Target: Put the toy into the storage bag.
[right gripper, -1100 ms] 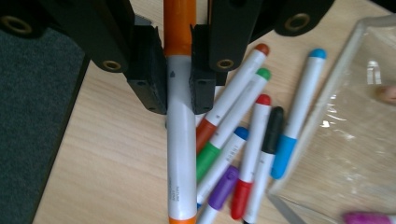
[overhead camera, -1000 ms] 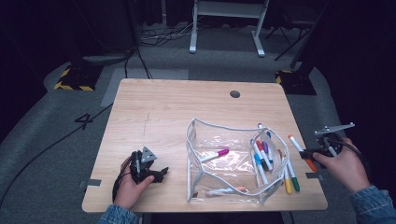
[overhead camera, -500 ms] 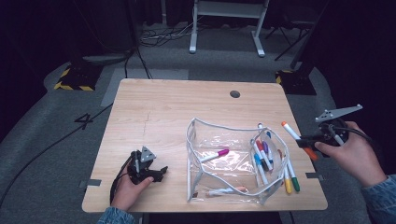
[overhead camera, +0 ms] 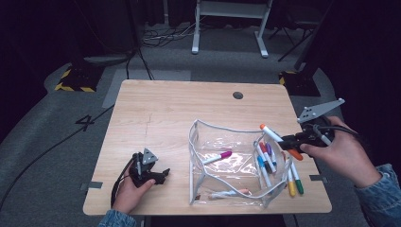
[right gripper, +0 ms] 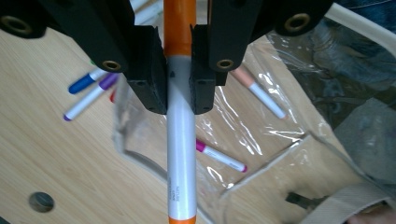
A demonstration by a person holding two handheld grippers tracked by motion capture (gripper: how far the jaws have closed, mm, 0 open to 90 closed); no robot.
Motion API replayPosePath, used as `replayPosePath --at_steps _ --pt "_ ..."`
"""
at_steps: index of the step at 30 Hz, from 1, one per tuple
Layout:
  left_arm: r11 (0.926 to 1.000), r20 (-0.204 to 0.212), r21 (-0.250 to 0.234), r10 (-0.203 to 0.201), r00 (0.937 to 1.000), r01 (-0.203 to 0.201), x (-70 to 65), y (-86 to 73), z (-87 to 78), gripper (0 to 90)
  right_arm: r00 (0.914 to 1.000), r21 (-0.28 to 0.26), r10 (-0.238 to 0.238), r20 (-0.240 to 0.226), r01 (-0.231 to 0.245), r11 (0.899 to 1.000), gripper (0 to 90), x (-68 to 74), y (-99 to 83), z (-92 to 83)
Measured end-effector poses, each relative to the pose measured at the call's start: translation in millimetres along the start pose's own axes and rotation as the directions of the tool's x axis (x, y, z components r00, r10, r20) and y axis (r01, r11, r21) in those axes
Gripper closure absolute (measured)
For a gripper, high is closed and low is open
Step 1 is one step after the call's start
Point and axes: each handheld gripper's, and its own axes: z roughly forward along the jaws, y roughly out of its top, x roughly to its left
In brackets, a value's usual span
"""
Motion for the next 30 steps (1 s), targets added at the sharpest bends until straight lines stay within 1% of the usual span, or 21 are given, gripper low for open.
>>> replayPosePath --at_steps 2,3,4,9,11,12,14,15,16,18,19,20,22,24,25,26,27,30 --pt "1.0 -0.001 0.0 0.001 1.0 -0.001 0.1 0.1 0.0 15.3 0.9995 0.006 -0.026 -0.02 0.026 1.0 77.1 6.1 5.7 4.6" --pt "1.0 0.0 0.0 -0.001 1.0 0.001 0.0 0.0 0.0 15.3 0.9995 0.006 -0.026 -0.02 0.026 1.0 77.1 6.1 5.7 4.6" --pt "1.0 0.0 0.001 0.0 1.0 0.0 0.1 0.1 0.0 15.3 0.9981 0.022 -0.048 -0.039 0.049 0.999 77.1 13.3 11.4 10.1" --pt "1.0 -0.002 0.002 -0.006 1.0 0.006 -0.2 0.2 0.2 15.3 0.992 0.039 -0.096 -0.083 0.099 0.994 77.1 27.1 21.5 23.2" --pt "1.0 -0.01 0.001 -0.008 0.9999 0.008 0.1 0.5 0.3 15.4 0.9872 0.045 -0.119 -0.106 0.124 0.991 77.0 32.6 24.6 29.2" --pt "1.0 -0.01 0.001 -0.009 0.9999 0.009 0.2 0.5 0.4 15.4 0.9834 0.053 -0.137 -0.119 0.144 0.988 77.0 35.9 26.4 33.1" --pt "0.9999 -0.012 0.0 -0.015 0.9998 0.015 0.1 0.6 0.6 15.5 0.9793 0.066 -0.158 -0.127 0.167 0.984 77.1 40.1 28.8 38.6" --pt "0.9999 -0.012 0.0 -0.015 0.9998 0.015 0.1 0.6 0.6 15.5 0.9793 0.066 -0.158 -0.127 0.167 0.984 77.1 40.1 28.8 38.6" --pt "0.9998 -0.016 0.001 -0.02 0.9997 0.02 0.2 0.7 0.5 15.6 0.9731 0.078 -0.179 -0.145 0.192 0.978 77.0 45.2 31.8 45.5" --pt "0.9998 -0.015 0.0 -0.02 0.9997 0.02 0.1 0.7 0.6 15.5 0.9689 0.089 -0.188 -0.161 0.204 0.975 77.0 49.3 34.4 50.9" --pt "0.9999 -0.016 0.001 -0.017 0.9997 0.017 0.4 0.8 0.5 15.5 0.9689 0.089 -0.188 -0.161 0.204 0.975 77.0 49.3 34.4 50.9" --pt "0.9999 -0.017 0.001 -0.016 0.9997 0.016 0.4 0.7 0.5 15.6 0.9632 0.095 -0.203 -0.176 0.222 0.97 77.1 52.6 37.0 56.8" --pt "0.9999 -0.016 0.0 -0.017 0.9997 0.017 0.3 0.7 0.5 15.6 0.9587 0.104 -0.215 -0.186 0.237 0.966 77.0 55.0 38.9 62.0" --pt "0.9998 -0.015 0.0 -0.02 0.9997 0.02 0.1 0.7 0.6 15.6 0.9559 0.113 -0.217 -0.198 0.242 0.964 77.0 57.6 40.3 68.0" --pt "0.9998 -0.014 0.0 -0.02 0.9997 0.02 0.1 0.7 0.6 15.6 0.9536 0.12 -0.223 -0.203 0.25 0.961 77.0 59.0 41.0 71.8" --pt "0.9998 -0.014 0.0 -0.02 0.9997 0.02 0.1 0.7 0.6 15.6 0.9536 0.12 -0.223 -0.203 0.25 0.961 77.0 59.0 41.0 71.8" --pt "0.9998 -0.014 0.0 -0.02 0.9997 0.02 0.1 0.6 0.6 15.6 0.9493 0.14 -0.228 -0.216 0.262 0.955 77.0 61.9 42.3 80.5" --pt "0.9998 -0.014 0.0 -0.02 0.9997 0.02 0.1 0.7 0.6 15.5 0.9459 0.161 -0.232 -0.227 0.271 0.949 77.0 65.4 44.5 90.8"
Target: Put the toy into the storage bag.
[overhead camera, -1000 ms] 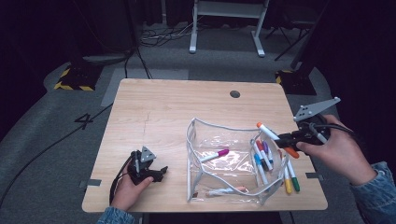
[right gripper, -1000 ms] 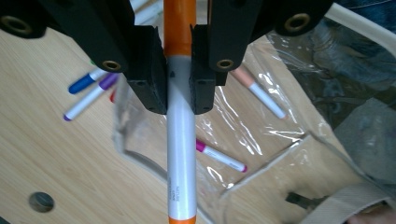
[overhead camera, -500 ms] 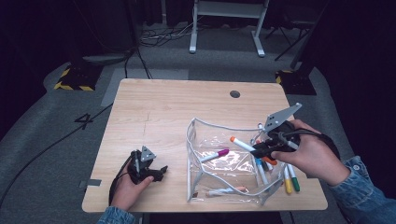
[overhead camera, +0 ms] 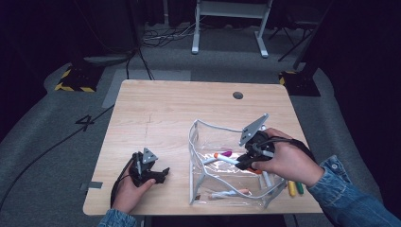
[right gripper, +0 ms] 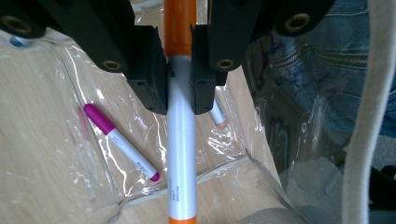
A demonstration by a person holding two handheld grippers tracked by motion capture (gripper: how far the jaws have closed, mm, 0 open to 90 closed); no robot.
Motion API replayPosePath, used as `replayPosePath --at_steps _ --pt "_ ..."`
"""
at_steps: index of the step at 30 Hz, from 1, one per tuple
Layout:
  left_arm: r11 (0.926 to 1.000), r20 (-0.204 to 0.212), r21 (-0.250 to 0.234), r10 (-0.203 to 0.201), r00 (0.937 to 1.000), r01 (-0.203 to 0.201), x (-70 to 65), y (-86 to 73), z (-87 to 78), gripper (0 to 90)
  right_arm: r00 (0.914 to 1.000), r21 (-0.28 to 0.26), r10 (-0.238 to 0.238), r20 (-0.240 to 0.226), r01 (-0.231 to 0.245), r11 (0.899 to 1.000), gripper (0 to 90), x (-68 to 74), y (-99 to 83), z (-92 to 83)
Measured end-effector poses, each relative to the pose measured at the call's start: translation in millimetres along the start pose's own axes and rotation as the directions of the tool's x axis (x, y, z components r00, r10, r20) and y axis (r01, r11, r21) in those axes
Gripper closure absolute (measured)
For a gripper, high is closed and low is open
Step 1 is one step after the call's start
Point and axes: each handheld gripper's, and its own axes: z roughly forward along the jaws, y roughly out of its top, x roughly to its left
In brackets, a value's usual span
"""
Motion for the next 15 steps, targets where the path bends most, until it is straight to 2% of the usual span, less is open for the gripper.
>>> replayPosePath --at_steps 8,15 --pt "1.0 0.0 0.0 0.001 1.0 -0.001 0.0 0.0 0.0 15.5 0.9996 0.064 -0.017 -0.022 0.018 0.998 77.0 2.2 6.7 22.1" --pt "1.0 0.0 0.0 0.001 1.0 -0.001 0.0 0.0 0.0 15.5 0.9987 0.13 -0.034 -0.039 0.039 0.991 77.0 0.0 7.3 41.8"
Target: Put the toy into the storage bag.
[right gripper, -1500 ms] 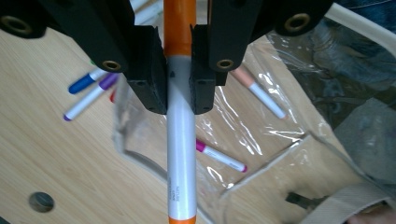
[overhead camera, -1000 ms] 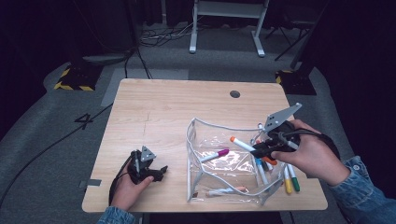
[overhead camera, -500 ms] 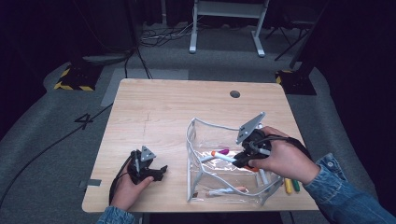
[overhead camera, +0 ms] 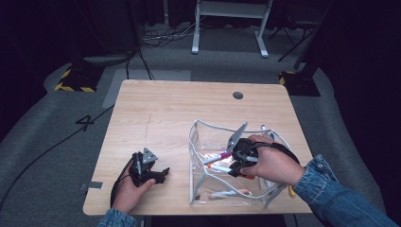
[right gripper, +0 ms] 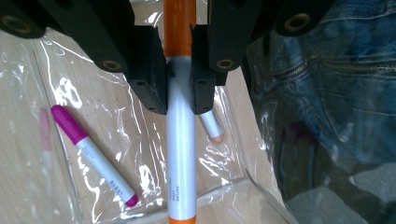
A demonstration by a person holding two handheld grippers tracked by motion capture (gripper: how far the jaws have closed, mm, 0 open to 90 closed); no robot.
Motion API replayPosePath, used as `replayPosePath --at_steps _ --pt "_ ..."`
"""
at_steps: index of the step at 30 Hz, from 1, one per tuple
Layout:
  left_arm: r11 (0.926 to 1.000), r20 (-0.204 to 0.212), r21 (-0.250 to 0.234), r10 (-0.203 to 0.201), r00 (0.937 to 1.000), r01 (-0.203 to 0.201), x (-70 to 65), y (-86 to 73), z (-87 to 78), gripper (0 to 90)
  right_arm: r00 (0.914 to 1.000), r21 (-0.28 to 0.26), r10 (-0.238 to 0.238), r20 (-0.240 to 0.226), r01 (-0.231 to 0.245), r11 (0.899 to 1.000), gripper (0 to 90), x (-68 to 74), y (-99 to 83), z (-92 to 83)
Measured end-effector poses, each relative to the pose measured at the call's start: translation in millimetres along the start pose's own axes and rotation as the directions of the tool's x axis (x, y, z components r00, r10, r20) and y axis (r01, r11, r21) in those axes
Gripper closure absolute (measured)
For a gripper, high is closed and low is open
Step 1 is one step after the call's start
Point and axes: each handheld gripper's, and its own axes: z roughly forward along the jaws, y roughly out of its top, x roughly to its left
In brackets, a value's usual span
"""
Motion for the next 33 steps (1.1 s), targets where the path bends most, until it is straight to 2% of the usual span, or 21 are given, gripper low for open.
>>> replayPosePath --at_steps 8,17,24,26,29,31,33 --pt "1.0 -0.001 0.001 0.003 1.0 -0.003 0.2 0.1 -0.1 15.6 0.9992 0.067 -0.029 -0.028 0.031 0.997 77.0 -1.6 0.8 19.7" --pt "1.0 0.0 0.0 0.0 1.0 0.0 0.0 0.0 0.0 15.6 0.9953 0.136 -0.071 -0.065 0.079 0.988 77.0 -0.4 2.7 36.5" --pt "1.0 -0.001 0.001 0.004 1.0 -0.004 0.2 0.1 -0.1 15.5 0.9929 0.174 -0.085 -0.084 0.099 0.98 77.0 1.0 4.1 49.1" --pt "1.0 -0.001 0.001 0.004 1.0 -0.004 0.2 0.1 -0.1 15.6 0.9931 0.194 -0.072 -0.092 0.089 0.977 77.0 2.7 4.2 51.1" --pt "1.0 -0.001 0.001 0.002 1.0 -0.002 0.1 0.0 -0.1 15.6 0.9919 0.194 -0.084 -0.095 0.101 0.976 74.4 3.3 3.8 55.0" --pt "1.0 -0.001 0.0 0.003 1.0 -0.003 0.2 0.0 -0.1 15.6 0.992 0.174 -0.092 -0.087 0.106 0.979 64.8 2.4 3.4 56.1" --pt "1.0 -0.002 0.001 0.004 1.0 -0.004 0.2 0.1 -0.2 15.6 0.9946 0.15 -0.083 -0.062 0.091 0.984 63.2 1.4 3.5 52.8"
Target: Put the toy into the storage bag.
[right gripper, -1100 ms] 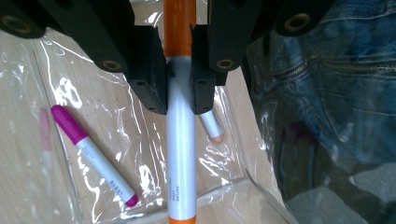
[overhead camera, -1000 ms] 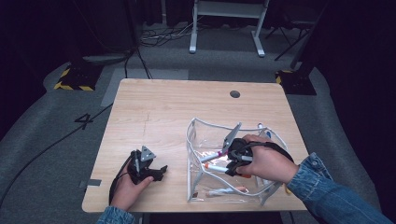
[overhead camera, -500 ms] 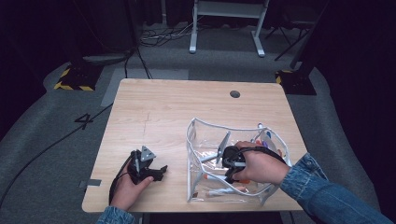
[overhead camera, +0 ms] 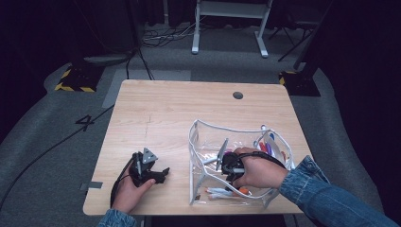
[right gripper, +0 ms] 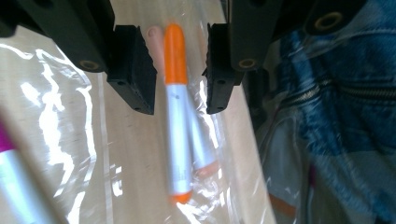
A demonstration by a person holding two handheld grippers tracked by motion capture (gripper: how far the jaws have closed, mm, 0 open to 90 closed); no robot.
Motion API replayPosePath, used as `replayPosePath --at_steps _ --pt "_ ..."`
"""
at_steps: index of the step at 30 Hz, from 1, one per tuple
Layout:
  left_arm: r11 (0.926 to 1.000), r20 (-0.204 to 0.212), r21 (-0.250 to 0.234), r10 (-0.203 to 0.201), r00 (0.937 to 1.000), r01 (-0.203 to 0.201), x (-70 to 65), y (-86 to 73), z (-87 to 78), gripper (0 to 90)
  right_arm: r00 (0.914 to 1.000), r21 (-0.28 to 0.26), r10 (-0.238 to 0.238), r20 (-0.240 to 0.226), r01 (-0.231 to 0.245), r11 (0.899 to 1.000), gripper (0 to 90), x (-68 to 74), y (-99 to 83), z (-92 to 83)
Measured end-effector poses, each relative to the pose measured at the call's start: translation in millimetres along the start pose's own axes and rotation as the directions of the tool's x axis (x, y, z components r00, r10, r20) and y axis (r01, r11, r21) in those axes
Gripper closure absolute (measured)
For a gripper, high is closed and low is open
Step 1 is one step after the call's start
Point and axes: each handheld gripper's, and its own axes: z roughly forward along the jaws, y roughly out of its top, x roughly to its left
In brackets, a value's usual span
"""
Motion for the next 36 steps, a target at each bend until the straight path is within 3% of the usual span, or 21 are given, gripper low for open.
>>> replayPosePath --at_steps 5,8,9,10,14,19,23,28,33,36 --pt "1.0 0.001 0.0 0.0 1.0 0.0 0.0 0.0 0.1 15.6 0.9986 -0.091 0.023 0.047 -0.018 0.996 57.8 -1.5 -2.3 -22.1" --pt "1.0 0.001 0.0 0.0 1.0 0.0 0.0 0.0 0.1 15.5 0.9965 -0.153 0.043 0.072 -0.031 0.988 56.5 -0.7 -5.9 -39.5" --pt "1.0 0.001 0.0 0.0 1.0 0.0 0.0 0.0 0.1 15.6 0.9965 -0.153 0.043 0.072 -0.031 0.988 56.5 -0.7 -5.9 -39.5" --pt "1.0 0.001 -0.001 0.0 1.0 0.0 0.0 0.0 0.1 15.6 0.9944 -0.199 0.065 0.083 -0.047 0.979 56.9 0.6 -9.7 -53.6" --pt "1.0 0.0 0.0 0.001 1.0 -0.001 0.0 0.0 0.0 15.6 0.9898 -0.263 0.087 0.113 -0.055 0.963 56.6 0.6 -19.8 -75.6" --pt "1.0 0.001 0.0 0.001 1.0 -0.001 0.0 0.0 0.0 15.6 0.9791 -0.339 0.144 0.143 -0.088 0.937 56.6 -2.4 -42.9 -99.7" --pt "1.0 0.002 -0.001 -0.004 1.0 0.004 -0.3 -0.1 0.2 15.6 0.9647 -0.382 0.215 0.153 -0.143 0.913 57.1 -7.3 -68.2 -114.1" --pt "1.0 0.001 0.0 0.0 1.0 0.0 0.0 0.0 0.0 15.6 0.9431 -0.448 0.291 0.16 -0.194 0.873 56.1 -11.8 -101.9 -127.9" --pt "1.0 0.0 0.0 0.001 1.0 -0.001 0.0 0.0 0.0 15.6 0.9123 -0.495 0.375 0.163 -0.253 0.831 55.9 -14.7 -137.3 -139.0" --pt "1.0 0.001 -0.001 -0.001 1.0 0.001 0.0 0.0 0.1 15.6 0.8861 -0.518 0.433 0.165 -0.296 0.803 55.9 -18.8 -158.6 -142.3"
